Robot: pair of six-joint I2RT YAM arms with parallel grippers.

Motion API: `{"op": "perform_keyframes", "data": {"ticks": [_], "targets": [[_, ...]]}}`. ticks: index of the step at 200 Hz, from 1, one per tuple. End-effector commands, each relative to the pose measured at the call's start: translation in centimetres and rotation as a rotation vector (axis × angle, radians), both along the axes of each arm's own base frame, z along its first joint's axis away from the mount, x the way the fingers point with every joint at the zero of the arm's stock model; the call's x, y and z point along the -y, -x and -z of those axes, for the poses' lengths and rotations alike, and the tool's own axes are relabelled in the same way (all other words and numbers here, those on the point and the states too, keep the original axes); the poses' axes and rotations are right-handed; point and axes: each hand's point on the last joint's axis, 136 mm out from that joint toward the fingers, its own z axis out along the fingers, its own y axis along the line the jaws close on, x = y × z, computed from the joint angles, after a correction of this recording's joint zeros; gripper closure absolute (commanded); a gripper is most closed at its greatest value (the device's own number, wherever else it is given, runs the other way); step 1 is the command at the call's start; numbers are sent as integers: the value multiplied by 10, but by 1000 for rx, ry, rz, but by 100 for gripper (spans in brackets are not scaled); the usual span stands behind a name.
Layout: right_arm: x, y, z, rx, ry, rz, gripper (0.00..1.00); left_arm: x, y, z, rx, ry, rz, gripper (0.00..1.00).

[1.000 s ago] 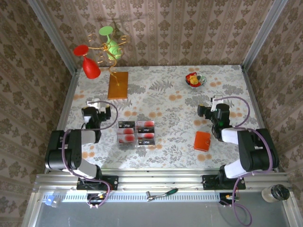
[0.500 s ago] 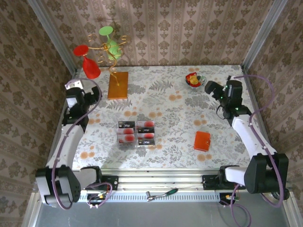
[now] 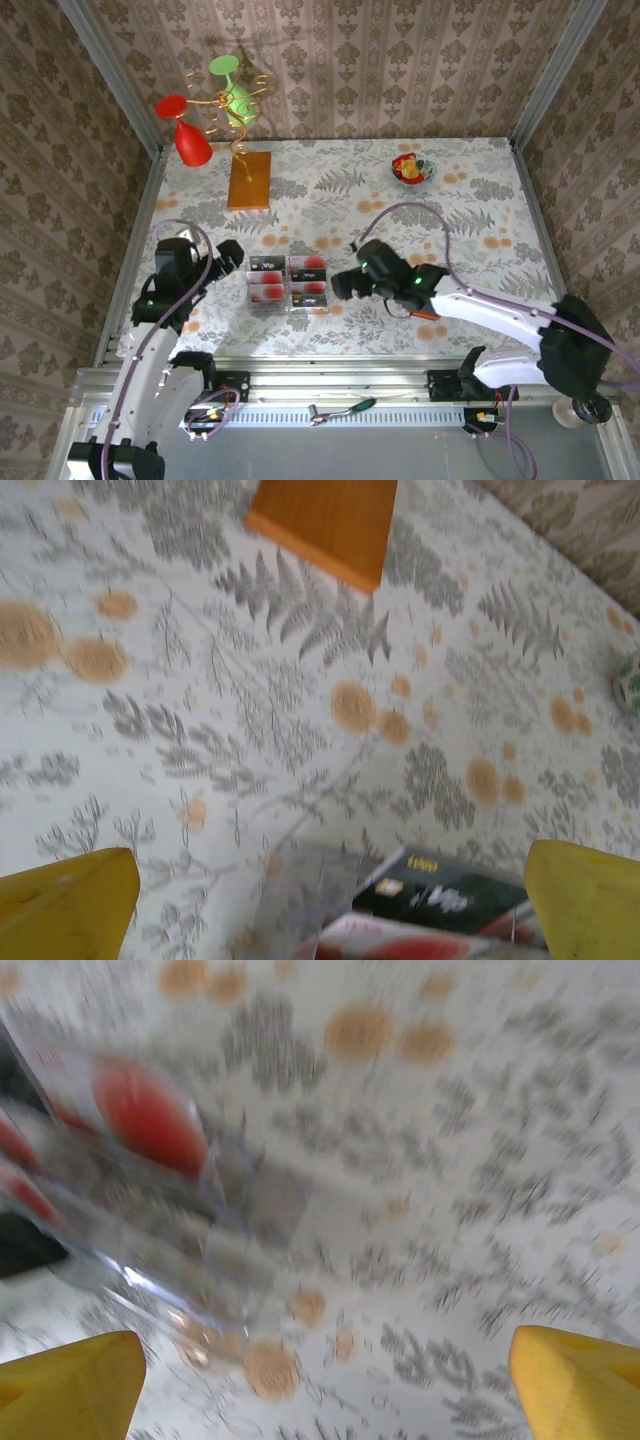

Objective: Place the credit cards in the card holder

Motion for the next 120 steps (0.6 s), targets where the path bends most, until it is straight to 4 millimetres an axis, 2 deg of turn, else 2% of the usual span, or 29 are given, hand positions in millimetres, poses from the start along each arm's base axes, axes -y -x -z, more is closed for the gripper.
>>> {"op": "perform_keyframes", "data": {"ticks": [1,8,18,48,120], "targets": [[2,8,28,8,123,6,5,9,12,19,-63,55,8,0],[-5,12,29,14,125,-16,5,13,12,23,-66,61,20,0],[-13,17,43,8,160,-47,5,18,13,29,-67,69,36,0],[-30,27,55,39,209,-106,5,31,10,35,-46,58,76,0],[-27,24,77,42,266,-85,5,58,-6,43,-6,33,142,0]]}}
